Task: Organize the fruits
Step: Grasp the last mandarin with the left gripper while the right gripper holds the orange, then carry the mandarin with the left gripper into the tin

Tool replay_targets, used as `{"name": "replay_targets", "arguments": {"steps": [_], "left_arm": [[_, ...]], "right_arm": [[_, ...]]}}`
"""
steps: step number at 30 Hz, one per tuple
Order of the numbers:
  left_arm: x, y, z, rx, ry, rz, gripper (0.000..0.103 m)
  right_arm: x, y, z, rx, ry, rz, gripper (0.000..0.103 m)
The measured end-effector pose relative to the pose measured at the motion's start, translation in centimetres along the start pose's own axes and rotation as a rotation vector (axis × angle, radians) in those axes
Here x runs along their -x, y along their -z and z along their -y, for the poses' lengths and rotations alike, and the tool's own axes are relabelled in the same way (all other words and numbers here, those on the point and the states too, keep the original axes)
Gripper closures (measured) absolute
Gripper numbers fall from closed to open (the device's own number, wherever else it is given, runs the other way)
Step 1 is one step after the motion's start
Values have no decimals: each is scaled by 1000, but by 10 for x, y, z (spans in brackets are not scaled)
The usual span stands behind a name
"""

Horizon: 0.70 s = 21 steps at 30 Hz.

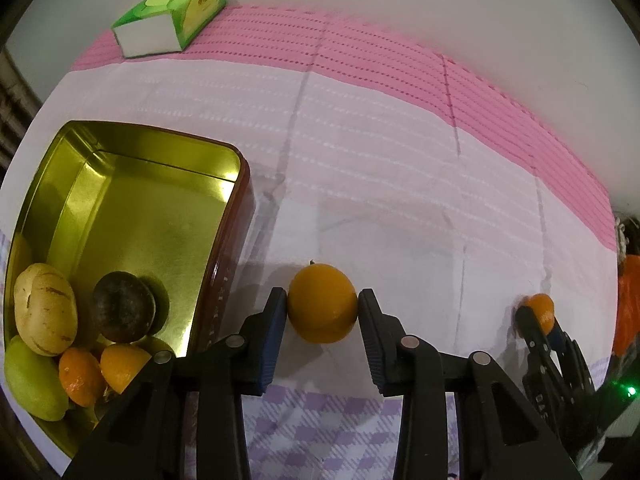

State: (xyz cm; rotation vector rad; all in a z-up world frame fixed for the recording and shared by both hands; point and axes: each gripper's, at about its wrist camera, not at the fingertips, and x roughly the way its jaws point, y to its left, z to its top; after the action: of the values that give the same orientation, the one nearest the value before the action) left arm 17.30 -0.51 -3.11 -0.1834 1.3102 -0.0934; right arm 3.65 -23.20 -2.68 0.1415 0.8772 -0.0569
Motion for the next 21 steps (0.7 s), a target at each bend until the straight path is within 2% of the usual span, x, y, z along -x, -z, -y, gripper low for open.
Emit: {"name": "replay_targets", "arguments": {"steps": [12, 21], "left_arm": [[32, 14, 9, -58, 38, 28, 65], [66, 21, -5, -72, 42, 77, 65]], "right_arm": [[0, 0, 0, 1, 1, -1, 63], [0, 0, 0, 4, 2, -1, 63]]}}
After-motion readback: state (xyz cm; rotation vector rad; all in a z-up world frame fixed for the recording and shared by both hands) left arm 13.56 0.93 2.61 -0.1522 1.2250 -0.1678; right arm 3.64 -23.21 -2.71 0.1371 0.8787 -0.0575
